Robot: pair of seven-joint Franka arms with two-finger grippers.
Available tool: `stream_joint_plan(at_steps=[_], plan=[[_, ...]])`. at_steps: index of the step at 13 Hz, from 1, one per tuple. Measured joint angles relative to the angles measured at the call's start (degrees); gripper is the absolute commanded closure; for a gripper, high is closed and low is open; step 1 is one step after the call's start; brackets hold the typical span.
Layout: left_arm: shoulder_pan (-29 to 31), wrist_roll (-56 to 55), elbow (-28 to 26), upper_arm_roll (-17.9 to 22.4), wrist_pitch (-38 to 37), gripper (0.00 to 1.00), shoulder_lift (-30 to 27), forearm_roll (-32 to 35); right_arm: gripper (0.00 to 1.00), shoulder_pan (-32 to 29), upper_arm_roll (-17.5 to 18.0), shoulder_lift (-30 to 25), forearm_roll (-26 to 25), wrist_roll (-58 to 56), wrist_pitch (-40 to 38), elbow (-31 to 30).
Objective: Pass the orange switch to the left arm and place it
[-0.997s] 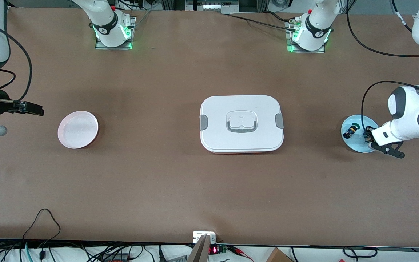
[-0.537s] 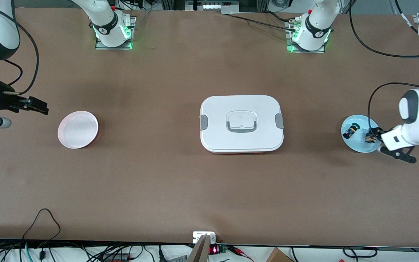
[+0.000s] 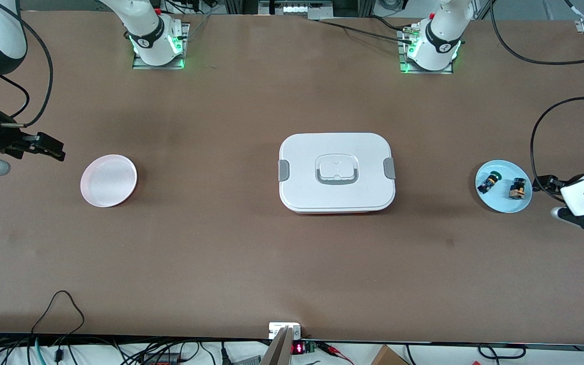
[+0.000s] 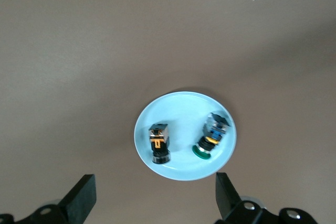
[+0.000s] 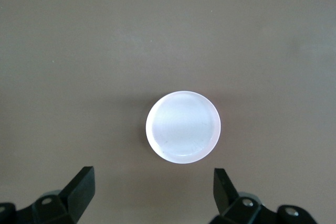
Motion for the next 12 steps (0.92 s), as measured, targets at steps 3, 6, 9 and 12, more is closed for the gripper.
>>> stream_joint_plan(at_steps=[3,6,9,12], plan=[[-0.01,0.02,0.15,-0.9,-3.69,0.0,-4.99,-2.33,0.0,0.0,-0.04,0.29,0.01,0.0,-0.41,0.92],[-0.1,0.04,0.21,-2.56,-6.22,0.0,-8.93,-3.78,0.0,-0.02,-0.34,-0.19,0.02,-0.22,-1.5,1.63],[-1.35,0.18,0.25,-2.67,-7.06,0.0,-12.31,-5.59,0.0,-0.1,-0.54,-1.32,0.07,-1.32,-2.97,1.94],[-8.46,0.18,0.03,3.81,-7.89,0.0,-15.29,-5.72,0.0,-0.05,-0.5,-1.5,0.07,-1.33,-3.07,2.16]])
